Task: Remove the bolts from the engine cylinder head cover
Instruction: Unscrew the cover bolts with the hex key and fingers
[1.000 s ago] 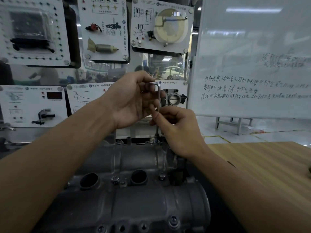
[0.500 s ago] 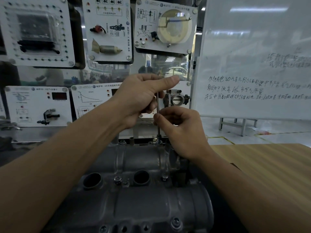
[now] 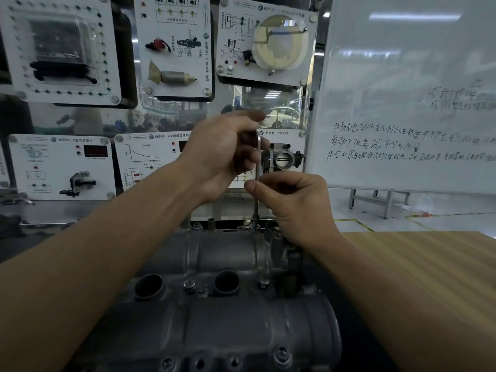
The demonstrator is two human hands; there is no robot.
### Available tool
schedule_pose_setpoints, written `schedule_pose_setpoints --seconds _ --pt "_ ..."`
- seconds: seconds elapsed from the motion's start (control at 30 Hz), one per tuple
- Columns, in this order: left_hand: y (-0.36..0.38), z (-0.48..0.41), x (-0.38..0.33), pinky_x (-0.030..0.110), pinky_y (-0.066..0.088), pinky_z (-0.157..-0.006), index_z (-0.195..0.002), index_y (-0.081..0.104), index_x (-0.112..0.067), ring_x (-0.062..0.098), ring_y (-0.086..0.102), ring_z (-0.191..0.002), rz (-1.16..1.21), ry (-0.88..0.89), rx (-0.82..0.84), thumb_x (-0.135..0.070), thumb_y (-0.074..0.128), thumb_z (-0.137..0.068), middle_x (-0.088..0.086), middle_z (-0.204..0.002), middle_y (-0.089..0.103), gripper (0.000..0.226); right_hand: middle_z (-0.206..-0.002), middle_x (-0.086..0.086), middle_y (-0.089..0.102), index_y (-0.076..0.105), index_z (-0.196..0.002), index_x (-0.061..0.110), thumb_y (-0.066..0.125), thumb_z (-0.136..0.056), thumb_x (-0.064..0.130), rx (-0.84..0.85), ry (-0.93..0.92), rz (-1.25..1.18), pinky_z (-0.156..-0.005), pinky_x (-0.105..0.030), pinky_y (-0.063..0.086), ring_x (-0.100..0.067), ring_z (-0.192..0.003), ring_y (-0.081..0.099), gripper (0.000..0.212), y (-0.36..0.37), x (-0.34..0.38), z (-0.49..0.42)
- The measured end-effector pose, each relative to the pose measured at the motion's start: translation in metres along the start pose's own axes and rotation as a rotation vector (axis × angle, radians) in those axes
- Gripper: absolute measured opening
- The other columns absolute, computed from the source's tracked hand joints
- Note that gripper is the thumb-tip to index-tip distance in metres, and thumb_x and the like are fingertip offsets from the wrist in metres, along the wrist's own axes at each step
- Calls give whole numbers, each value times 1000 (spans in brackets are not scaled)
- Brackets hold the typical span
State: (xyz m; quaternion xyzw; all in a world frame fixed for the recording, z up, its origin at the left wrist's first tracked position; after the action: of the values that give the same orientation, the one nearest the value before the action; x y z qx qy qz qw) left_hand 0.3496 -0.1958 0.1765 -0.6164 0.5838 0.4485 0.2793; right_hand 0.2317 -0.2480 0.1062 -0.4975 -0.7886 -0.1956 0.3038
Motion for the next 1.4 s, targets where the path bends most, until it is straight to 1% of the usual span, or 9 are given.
schedule_pose_setpoints --seconds 0.13,0.33,0.5,0.67,0.8,1.0,1.13,1.3,1.4 --pt "-15 -2 -1 22 48 -51 -118 61 -8 15 65 -64 81 -103 217 -13 47 -87 7 -93 74 34 -56 10 65 77 -76 25 73 -86 10 38 18 14 -48 -10 40 1 -47 51 19 -2 -3 -1" --pt "-32 -1 2 31 44 -70 -111 72 -14 11 61 -85 -372 -55 464 -12 58 -82 3 -111 71 32 -73 -4 68 73 -91 5 54 -100 11 142 -16 162 -46 -6 36 2 -46 50 22 -1 -4 0" --pt "-26 0 4 24 46 -61 -96 75 -20 7 65 -77 -597 129 360 -21 70 -81 -2 -91 77 16 -73 3 69 73 -89 10 50 -102 11 174 10 158 -49 -8 37 3 -51 50 26 -1 -2 3" --pt "-21 1 1 14 44 -51 -74 65 -7 3 58 -56 -630 252 275 -18 80 -74 -2 -64 66 18 -65 -7 67 75 -79 27 71 -90 16 141 -40 129 -54 -21 43 -8 -58 50 16 1 3 5" --pt "-16 1 6 23 43 -53 -82 63 -9 12 56 -61 -622 195 317 -27 80 -71 2 -69 64 27 -55 -9 59 75 -74 13 73 -88 11 81 -48 114 -48 -18 37 -7 -52 46 15 -1 1 4" --pt "-17 1 3 28 45 -66 -110 71 -20 6 65 -80 -573 167 385 -10 64 -93 -3 -98 76 21 -63 17 68 72 -86 19 52 -101 9 186 -2 136 -49 -6 38 4 -49 52 27 2 2 3" --pt "-18 1 2 19 45 -57 -101 73 -17 3 67 -73 -593 202 326 -11 66 -91 -1 -90 78 14 -78 5 74 71 -90 25 48 -104 13 210 42 116 -54 -11 40 -1 -58 51 30 4 2 3" --pt "-21 -3 2 19 46 -50 -77 69 -16 8 61 -59 -526 274 202 -24 81 -66 -2 -68 70 18 -76 -3 75 74 -88 18 68 -93 17 150 29 112 -57 -16 48 -2 -58 60 8 -1 -3 3" --pt "-19 -3 3 14 46 -50 -75 68 -15 4 61 -55 -540 302 199 -19 82 -69 -5 -63 68 17 -73 -10 73 75 -83 9 71 -90 13 137 -3 129 -57 -20 49 -4 -57 60 9 -2 -4 2"
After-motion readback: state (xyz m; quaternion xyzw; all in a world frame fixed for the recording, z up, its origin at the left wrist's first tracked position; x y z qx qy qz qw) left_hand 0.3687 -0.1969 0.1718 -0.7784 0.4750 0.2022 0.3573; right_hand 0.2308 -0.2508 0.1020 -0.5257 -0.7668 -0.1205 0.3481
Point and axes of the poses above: each hand's wrist, its own z-axis away from the middle knuckle, its own y-axis out of the palm, x = y × z, the point moved 3 cm from there along -z, towards the middle knuckle
